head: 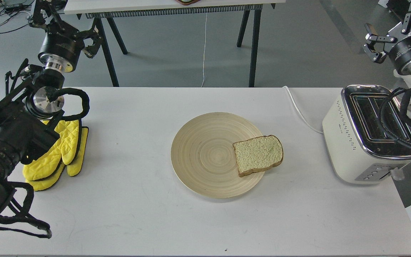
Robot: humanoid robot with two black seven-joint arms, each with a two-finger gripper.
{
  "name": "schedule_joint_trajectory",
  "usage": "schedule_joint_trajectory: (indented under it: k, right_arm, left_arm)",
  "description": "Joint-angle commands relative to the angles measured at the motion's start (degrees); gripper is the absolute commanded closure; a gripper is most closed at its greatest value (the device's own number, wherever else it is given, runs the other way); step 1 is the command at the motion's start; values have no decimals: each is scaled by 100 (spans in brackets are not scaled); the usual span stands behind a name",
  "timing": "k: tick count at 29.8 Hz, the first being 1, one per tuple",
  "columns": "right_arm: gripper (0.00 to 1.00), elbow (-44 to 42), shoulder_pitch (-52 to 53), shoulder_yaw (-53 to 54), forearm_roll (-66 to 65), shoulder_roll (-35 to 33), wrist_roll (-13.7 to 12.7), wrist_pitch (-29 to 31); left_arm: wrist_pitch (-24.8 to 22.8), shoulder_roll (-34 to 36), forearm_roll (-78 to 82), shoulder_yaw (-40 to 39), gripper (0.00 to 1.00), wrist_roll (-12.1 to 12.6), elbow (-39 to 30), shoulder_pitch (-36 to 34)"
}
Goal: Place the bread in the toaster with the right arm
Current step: 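Move the right gripper from the toaster down toward the bread slice on the plate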
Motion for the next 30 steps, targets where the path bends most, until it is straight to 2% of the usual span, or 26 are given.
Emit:
schedule_joint_trajectory:
  k: [1,8,12,15,22,26,30]
  right_arm:
    - [1,10,-5,-9,1,-1,15,-9]
    - [1,193,-57,-114,-8,-10,24,-18]
    - [1,939,-407,-115,-78,-150,33,-237]
    - [1,1799,-847,-149,-201,-500,33,-500]
    - [2,3515,-1796,-536,-1631,-748,59,-1668]
    - [3,3762,-2087,-860,-2634,-651,59,-2214]
    - [3,3754,-2202,-1571,-3022,-520,16,-2820]
  left_arm:
    - [0,-15,16,60,0,1,0,-18]
    - [0,12,7,60,0,1,18,-18]
    - [0,12,7,43,0,1,18,-9]
    - [0,12,-2,43,0,1,18,-18]
    - [0,3,7,60,0,1,18,-9]
    - [0,-6,7,60,0,1,18,-18]
    - [0,-6,-2,60,0,1,18,-18]
